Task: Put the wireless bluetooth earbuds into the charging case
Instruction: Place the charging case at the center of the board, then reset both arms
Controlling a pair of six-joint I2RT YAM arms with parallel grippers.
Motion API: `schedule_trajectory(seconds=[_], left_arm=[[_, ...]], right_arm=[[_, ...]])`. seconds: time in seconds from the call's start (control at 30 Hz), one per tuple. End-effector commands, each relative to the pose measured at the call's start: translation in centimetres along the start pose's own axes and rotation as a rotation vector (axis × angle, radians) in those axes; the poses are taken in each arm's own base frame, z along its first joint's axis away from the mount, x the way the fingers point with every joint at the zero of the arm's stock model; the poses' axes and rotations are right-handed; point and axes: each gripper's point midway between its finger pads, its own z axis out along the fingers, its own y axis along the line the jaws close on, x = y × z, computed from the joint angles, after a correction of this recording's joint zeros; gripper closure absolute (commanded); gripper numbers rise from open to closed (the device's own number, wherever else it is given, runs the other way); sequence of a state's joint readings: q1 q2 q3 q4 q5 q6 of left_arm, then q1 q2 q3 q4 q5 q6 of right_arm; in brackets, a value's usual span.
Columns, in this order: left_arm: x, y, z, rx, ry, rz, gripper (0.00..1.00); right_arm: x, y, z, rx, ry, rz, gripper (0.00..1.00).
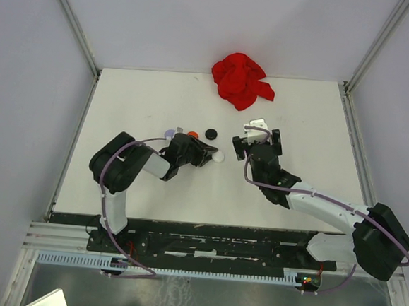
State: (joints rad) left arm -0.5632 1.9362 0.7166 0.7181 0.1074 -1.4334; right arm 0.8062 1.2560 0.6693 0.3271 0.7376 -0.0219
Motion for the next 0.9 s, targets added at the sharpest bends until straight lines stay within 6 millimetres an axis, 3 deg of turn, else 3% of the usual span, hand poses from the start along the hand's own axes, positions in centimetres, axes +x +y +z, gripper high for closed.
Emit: schedule_trajectory(seconds=[0.0, 0.1, 0.2, 0.27, 0.4, 0.5, 0.63, 0.73, 0.87], left_arm=[[-0.5, -0.9, -0.9, -0.001, -0.025, 0.087, 0.47], [-0.7, -1.1, -1.6, -0.012, -0.032, 0.102, 0.34], [-1.7, -1.6, -2.9, -0.018, -0.079, 0.134, 0.32], [-2.9, -1.6, -4.3, -0.045, -0.128, 0.17, 0.21], [-7.0, -1.5, -8.0, -0.087, -0.268, 0.231, 0.16], [-11.0, -1.1, -11.6, -0.113, -0.393, 0.252, 0.14], [-16.5, 0.6, -16.9, -0.231, -0.601, 0.284, 0.02], [-19.0, 2.3, -19.7, -0.293, -0.698, 0.281, 0.01], [-21.3, 4.0, -21.4, -0.321, -0.741, 0.252, 0.01]], right_arm=[[-2.4, -0.7, -0.3, 0.004, -0.046, 0.071, 0.0], [-2.3, -1.0, -0.3, 0.013, -0.037, 0.09, 0.0], [-1.9, -2.1, -0.1, 0.039, 0.003, 0.141, 0.0], [-1.4, -3.0, 0.1, 0.067, 0.044, 0.182, 0.0], [0.0, -5.6, 0.9, 0.143, 0.154, 0.247, 0.0], [1.5, -8.6, 1.3, 0.244, 0.217, 0.357, 0.0], [2.7, -12.2, 1.7, 0.387, 0.245, 0.471, 0.0], [2.9, -14.4, 1.4, 0.531, 0.267, 0.475, 0.0], [2.7, -16.8, 0.6, 0.72, 0.317, 0.426, 0.0]])
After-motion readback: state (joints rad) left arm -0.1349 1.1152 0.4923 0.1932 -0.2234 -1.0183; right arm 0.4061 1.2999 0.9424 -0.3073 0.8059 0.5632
